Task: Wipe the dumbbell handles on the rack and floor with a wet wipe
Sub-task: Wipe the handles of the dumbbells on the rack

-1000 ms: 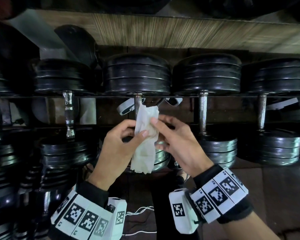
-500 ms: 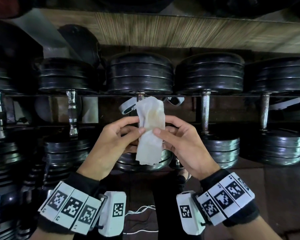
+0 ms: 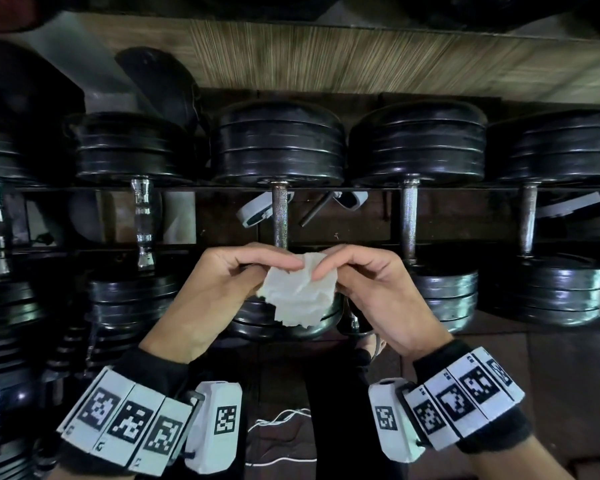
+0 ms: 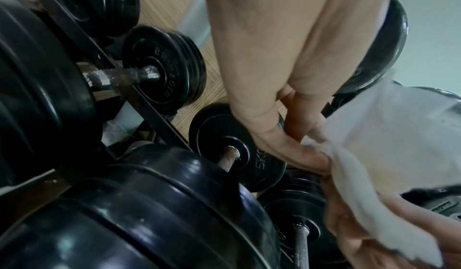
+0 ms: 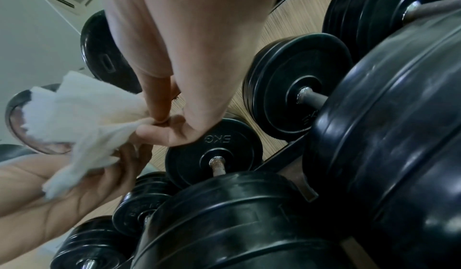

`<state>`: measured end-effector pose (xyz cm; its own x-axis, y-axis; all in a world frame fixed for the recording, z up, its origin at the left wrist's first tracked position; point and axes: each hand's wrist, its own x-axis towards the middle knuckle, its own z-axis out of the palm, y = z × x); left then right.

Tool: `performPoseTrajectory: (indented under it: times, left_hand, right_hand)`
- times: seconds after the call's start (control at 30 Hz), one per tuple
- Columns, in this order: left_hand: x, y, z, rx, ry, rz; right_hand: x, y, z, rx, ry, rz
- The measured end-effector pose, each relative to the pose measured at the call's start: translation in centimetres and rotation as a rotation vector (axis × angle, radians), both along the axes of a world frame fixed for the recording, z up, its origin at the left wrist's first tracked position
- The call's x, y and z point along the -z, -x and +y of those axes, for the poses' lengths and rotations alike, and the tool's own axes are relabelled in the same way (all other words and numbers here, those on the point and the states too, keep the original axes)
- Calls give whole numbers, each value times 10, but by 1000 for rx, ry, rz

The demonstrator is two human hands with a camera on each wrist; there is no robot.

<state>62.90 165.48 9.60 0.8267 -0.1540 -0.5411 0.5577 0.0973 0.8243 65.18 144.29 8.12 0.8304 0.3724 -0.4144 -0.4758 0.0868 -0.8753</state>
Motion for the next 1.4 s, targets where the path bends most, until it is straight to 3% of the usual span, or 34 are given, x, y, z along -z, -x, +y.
performPoseTrajectory:
  times: [0.27,0.43,0.57,0.77,0.93,1.2,1.4]
  left_hand:
    - [-8,4,-5,-72,207,-5]
    - [-8,8,-21,-75,-115,-89]
    - [-3,10,-25,-143,-112,-90]
    - [-3,10,-30,-170,-318,-94]
    - [-1,8,-30,-144,-158,66]
    - [0,0,-28,-267,215,285]
    - [0,-6,-26,-306,209,309]
  right_hand:
    - [-5,0,-6,-22,30,13]
    - [-11,1,-2,-16,20,54]
    - [-8,3,4,54,120,7]
    - [-4,5,5,82,128,-105]
    - [-7,5,3,35,139,-154]
    - [-10,1,-4,9,118,-162]
    - [-10,0,-5,7,107,-135]
